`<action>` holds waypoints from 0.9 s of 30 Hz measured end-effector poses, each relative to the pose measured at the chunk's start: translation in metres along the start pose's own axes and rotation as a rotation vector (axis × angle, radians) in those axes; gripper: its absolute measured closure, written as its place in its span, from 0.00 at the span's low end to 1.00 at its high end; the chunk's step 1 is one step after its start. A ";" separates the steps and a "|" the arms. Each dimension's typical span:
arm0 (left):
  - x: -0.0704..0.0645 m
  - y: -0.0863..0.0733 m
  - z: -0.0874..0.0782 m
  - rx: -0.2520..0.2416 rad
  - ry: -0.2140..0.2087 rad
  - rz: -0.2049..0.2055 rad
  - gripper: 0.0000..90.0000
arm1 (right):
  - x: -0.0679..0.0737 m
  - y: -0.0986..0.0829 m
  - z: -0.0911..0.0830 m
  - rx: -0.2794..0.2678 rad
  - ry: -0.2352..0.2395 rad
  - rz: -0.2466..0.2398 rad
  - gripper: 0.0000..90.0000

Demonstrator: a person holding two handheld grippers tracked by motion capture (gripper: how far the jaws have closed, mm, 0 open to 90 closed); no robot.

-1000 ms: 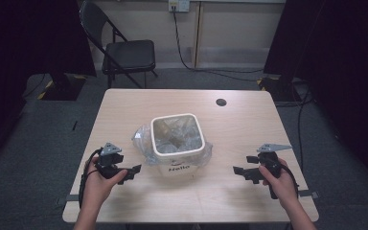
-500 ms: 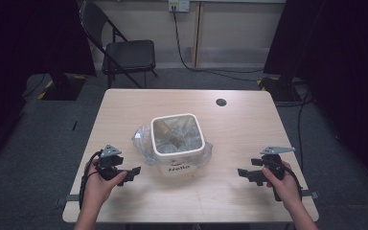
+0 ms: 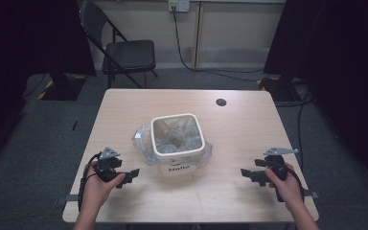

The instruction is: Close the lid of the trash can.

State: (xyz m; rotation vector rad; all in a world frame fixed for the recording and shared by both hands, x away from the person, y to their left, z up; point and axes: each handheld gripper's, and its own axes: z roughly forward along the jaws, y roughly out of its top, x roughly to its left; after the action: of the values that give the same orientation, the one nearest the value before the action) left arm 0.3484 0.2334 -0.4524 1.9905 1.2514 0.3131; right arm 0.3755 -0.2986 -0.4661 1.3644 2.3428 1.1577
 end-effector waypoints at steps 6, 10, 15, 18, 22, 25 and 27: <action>0.002 -0.005 0.002 0.004 0.005 -0.013 0.20 | -0.003 -0.003 0.001 0.005 -0.011 0.005 0.18; 0.003 -0.007 0.002 0.008 0.014 -0.005 0.20 | -0.005 -0.004 0.001 0.008 -0.018 0.002 0.18; 0.005 -0.010 0.003 0.008 0.018 -0.006 0.20 | -0.008 -0.007 0.001 0.014 -0.031 0.005 0.18; 0.006 -0.012 0.003 0.008 0.018 -0.008 0.20 | -0.010 -0.009 0.001 0.019 -0.040 0.003 0.18; 0.007 -0.014 0.004 0.008 0.022 -0.006 0.21 | -0.013 -0.010 0.000 0.023 -0.046 0.006 0.18; 0.007 -0.015 0.005 0.010 0.019 -0.009 0.21 | -0.013 -0.011 0.001 0.029 -0.048 0.008 0.18; 0.008 -0.016 0.005 0.010 0.020 -0.011 0.21 | -0.014 -0.012 0.001 0.032 -0.053 0.004 0.18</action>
State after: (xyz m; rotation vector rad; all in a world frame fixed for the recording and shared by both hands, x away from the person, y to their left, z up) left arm 0.3443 0.2413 -0.4685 1.9925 1.2786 0.3233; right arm 0.3758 -0.3128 -0.4783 1.3936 2.3319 1.0764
